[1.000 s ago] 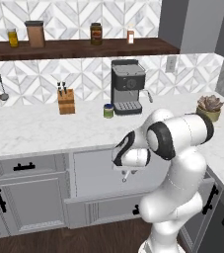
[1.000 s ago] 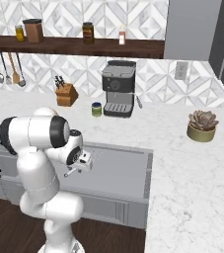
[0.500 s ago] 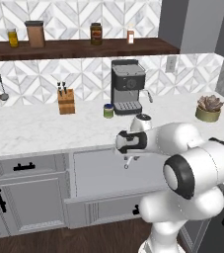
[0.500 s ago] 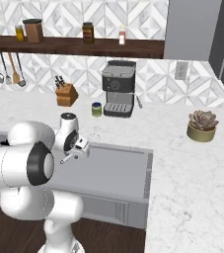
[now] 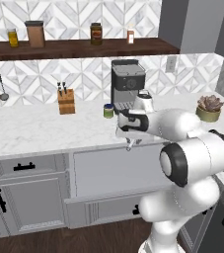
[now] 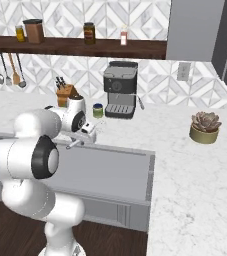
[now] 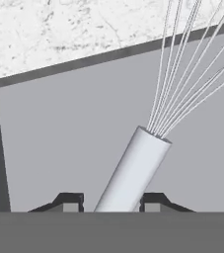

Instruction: Pick the whisk from the drawer and place it on the counter.

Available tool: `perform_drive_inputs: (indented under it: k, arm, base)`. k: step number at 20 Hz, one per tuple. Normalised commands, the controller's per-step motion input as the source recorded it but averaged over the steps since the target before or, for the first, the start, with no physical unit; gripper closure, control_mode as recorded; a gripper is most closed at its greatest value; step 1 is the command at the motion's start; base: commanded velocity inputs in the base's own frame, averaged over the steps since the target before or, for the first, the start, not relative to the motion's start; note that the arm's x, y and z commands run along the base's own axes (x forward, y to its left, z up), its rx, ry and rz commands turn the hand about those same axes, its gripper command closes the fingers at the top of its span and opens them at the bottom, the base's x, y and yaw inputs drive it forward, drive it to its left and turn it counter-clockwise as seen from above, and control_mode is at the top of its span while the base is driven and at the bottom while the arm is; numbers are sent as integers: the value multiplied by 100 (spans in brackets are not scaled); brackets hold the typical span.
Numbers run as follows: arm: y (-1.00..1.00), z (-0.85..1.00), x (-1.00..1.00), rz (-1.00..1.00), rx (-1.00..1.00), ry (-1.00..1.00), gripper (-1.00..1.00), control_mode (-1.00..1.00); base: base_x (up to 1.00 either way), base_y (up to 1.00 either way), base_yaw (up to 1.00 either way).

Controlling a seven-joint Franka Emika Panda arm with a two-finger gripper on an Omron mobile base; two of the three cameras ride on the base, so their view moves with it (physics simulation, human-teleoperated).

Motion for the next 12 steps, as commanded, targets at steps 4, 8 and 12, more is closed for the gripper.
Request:
perform_drive_inputs:
  k: [4,8,12]
  arm:
    - [-42,1,99,0,0,13,100,-100]
    - [-9,-24,71,0,0,1,100,-100]
    - [0,-37,67,0,0,0,100,-100]
  base:
    - [0,0,0]
    - [0,0,0]
    - [0,0,0]
